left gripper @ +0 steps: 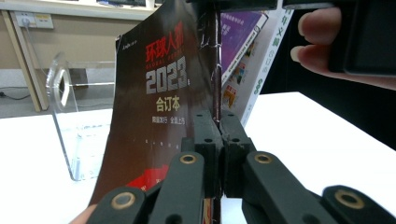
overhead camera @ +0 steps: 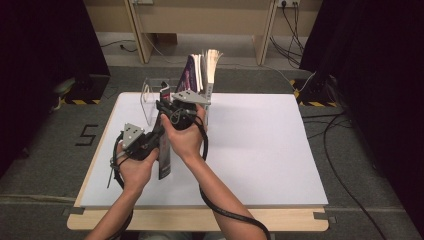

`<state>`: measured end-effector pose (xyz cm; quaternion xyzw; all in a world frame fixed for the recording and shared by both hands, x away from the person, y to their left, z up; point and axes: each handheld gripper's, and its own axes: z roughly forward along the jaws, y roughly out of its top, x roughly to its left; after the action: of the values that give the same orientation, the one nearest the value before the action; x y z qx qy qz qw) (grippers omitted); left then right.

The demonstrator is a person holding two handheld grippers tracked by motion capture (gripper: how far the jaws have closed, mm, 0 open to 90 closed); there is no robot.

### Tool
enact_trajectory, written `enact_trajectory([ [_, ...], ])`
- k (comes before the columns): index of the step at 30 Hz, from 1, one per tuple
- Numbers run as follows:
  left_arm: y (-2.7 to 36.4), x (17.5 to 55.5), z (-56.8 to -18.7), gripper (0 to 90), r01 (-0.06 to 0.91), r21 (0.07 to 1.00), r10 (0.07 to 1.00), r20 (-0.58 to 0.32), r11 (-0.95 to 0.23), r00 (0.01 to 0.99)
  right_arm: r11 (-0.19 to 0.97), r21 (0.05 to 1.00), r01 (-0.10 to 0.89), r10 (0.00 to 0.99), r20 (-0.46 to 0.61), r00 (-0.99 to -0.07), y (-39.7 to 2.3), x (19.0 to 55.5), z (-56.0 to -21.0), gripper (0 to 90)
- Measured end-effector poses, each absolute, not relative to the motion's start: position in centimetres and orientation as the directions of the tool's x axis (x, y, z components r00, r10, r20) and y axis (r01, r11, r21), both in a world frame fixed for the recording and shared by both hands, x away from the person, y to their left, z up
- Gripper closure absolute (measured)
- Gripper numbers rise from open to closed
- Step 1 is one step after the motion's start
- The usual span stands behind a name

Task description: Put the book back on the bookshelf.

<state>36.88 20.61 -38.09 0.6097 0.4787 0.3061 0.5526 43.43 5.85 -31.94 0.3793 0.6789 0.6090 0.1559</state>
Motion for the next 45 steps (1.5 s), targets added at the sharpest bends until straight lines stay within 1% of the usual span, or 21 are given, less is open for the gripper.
enact_trajectory([
  [2,20.9,36.8,-38.1,87.6,0.241,0.968,0.923,-0.157,0.073,0.353,-0.046,0.940,0.337,0.675,0.278,-0.684,5.4,43.4,-31.9,63.8],
  [4,21.1,36.8,-38.1,87.6,0.235,0.969,0.923,-0.157,0.075,0.351,-0.053,0.939,0.339,0.659,0.287,-0.695,4.9,43.2,-31.9,60.1],
  [7,21.4,36.8,-38.0,87.6,0.220,0.972,0.922,-0.155,0.079,0.354,-0.071,0.941,0.330,0.651,0.294,-0.700,3.6,43.0,-32.0,58.3],
  [13,22.1,36.2,-37.6,87.6,0.177,0.982,0.927,-0.124,0.064,0.354,-0.075,0.947,0.312,0.694,0.274,-0.666,0.0,43.1,-32.6,58.0],
  [18,22.7,36.2,-37.1,87.6,0.150,0.987,0.930,-0.112,0.063,0.349,-0.067,0.945,0.320,0.738,0.263,-0.622,-3.3,43.2,-33.8,58.0],
  [21,23.2,36.2,-36.6,87.6,0.130,0.990,0.934,-0.102,0.061,0.341,-0.053,0.946,0.319,0.767,0.243,-0.594,-5.2,43.3,-34.8,57.7],
  [26,24.2,36.5,-36.0,87.7,0.109,0.991,0.942,-0.111,0.080,0.318,-0.059,0.931,0.359,0.801,0.259,-0.540,-8.3,43.2,-36.9,57.7],
  [33,25.2,37.1,-35.5,87.6,0.090,0.991,0.947,-0.123,0.101,0.297,-0.062,0.923,0.381,0.840,0.255,-0.480,-12.3,42.8,-39.6,57.4],
  [37,25.7,37.5,-35.3,87.6,0.081,0.992,0.950,-0.121,0.101,0.289,-0.063,0.917,0.393,0.861,0.249,-0.443,-14.2,42.4,-41.3,56.1],
  [45,26.1,38.2,-34.8,87.6,0.065,0.993,0.952,-0.117,0.103,0.284,-0.040,0.909,0.414,0.891,0.220,-0.397,-16.3,40.9,-43.5,54.9],
])
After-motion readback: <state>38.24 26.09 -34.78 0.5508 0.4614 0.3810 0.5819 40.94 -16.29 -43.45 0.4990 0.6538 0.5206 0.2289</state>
